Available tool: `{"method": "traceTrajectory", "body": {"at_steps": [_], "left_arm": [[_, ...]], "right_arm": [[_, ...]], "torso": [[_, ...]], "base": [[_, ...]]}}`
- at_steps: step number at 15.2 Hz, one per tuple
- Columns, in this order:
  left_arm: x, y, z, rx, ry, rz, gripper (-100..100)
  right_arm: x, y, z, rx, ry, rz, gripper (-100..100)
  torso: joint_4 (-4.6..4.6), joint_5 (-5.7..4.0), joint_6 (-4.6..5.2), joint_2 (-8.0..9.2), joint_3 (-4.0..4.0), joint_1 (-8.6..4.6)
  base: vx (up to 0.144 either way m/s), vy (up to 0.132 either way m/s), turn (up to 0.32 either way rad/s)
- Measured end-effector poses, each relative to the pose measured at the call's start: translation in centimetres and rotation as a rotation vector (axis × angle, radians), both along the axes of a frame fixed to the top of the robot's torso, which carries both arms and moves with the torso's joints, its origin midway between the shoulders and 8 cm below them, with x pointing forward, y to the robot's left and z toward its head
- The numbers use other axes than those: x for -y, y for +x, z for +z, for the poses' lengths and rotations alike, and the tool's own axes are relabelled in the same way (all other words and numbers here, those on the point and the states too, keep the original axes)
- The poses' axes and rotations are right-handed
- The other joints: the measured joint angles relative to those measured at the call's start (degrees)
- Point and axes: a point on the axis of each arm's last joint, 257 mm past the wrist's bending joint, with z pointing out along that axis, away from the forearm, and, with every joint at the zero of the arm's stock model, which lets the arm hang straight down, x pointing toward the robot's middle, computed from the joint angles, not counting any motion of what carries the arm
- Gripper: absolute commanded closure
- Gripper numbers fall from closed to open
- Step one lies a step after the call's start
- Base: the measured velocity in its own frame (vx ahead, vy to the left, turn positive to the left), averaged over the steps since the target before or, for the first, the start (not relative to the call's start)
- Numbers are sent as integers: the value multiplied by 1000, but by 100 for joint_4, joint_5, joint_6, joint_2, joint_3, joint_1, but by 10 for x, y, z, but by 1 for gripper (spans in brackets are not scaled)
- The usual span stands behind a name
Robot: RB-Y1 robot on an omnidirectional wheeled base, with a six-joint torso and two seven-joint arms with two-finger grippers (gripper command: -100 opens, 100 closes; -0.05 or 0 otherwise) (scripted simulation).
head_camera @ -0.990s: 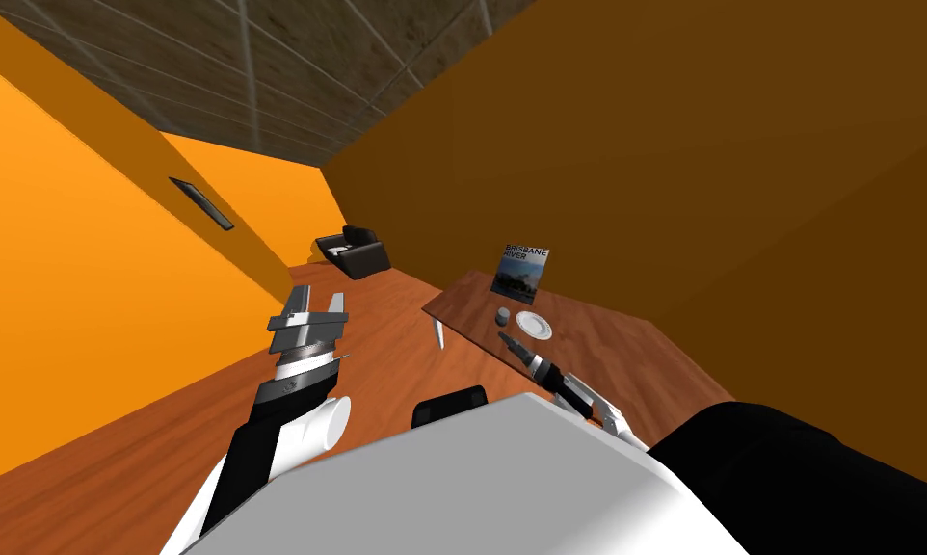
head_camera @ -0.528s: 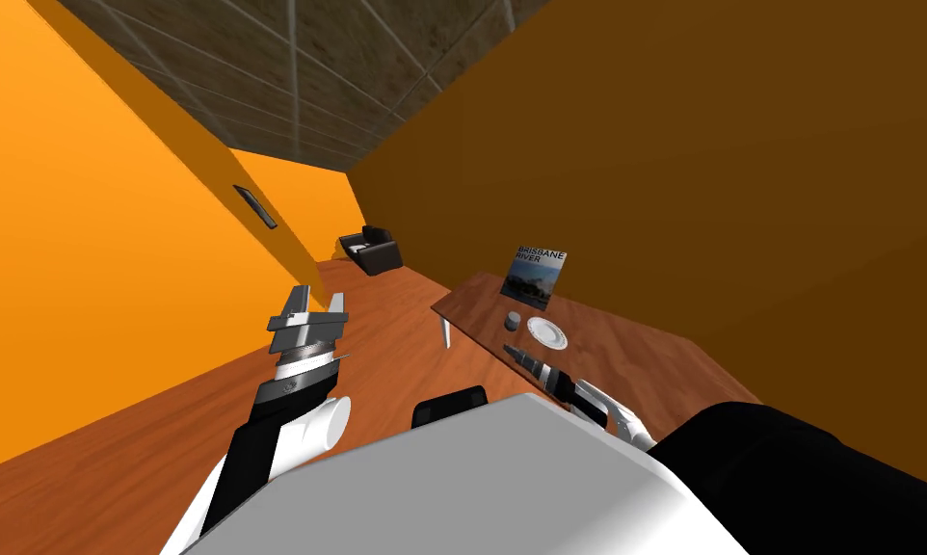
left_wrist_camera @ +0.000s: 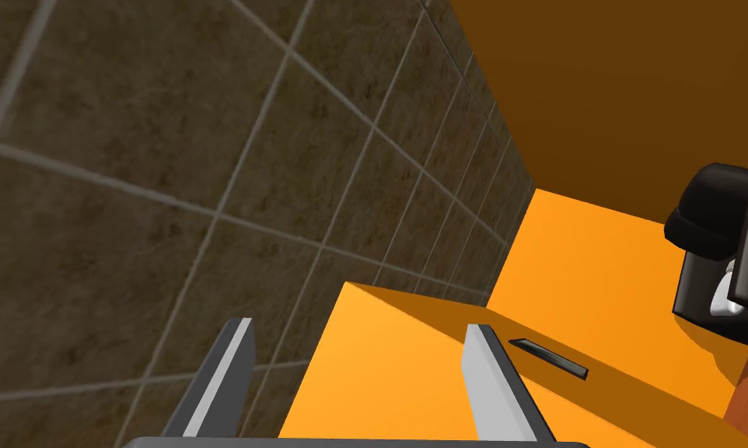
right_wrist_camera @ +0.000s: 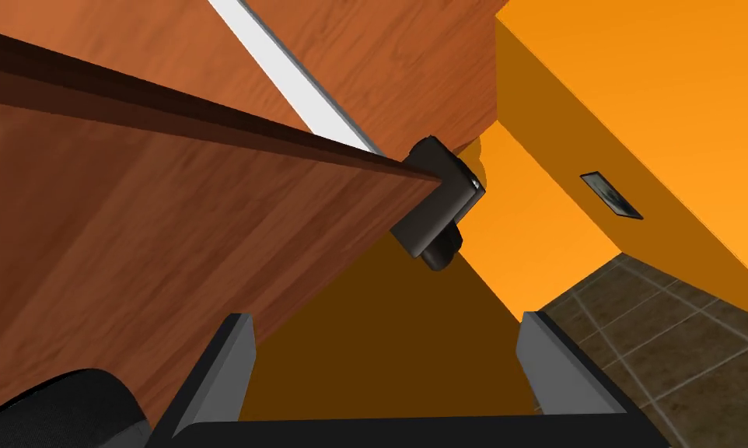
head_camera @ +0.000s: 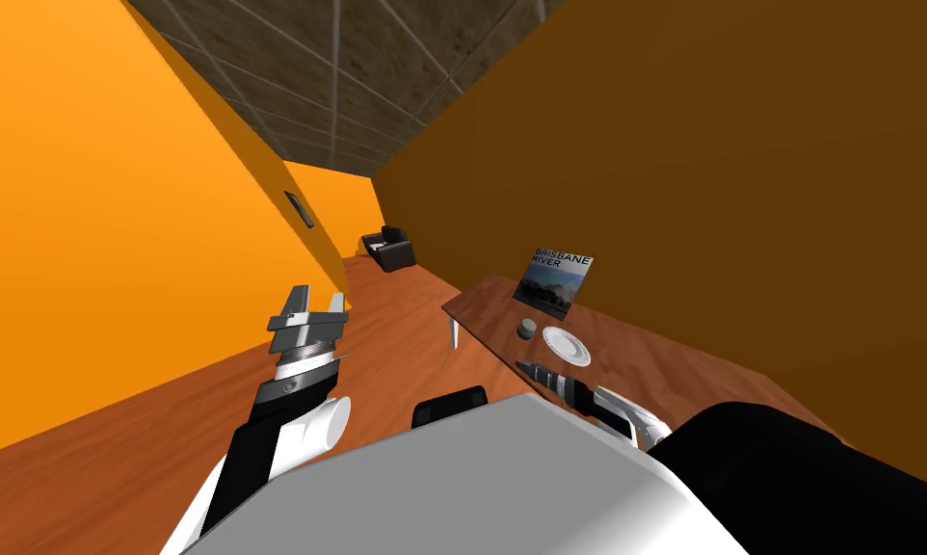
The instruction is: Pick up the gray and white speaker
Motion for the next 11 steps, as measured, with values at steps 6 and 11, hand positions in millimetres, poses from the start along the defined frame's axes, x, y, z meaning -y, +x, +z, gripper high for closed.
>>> {"method": "traceTrajectory", "body": {"at_steps": [6, 11], "left_arm": [[0, 0, 0, 0, 0, 0, 0], [0, 0, 0, 0, 0, 0, 0]], "right_arm": [[58, -45, -29, -147, -153, 46, -100], [103, -81, -42, -243, -256, 70, -100]], "torso": [[-1, 2, -3, -6, -3, 6], [-1, 0, 0, -4, -2, 3]], "base": [[53, 33, 193], [49, 22, 153]]}}
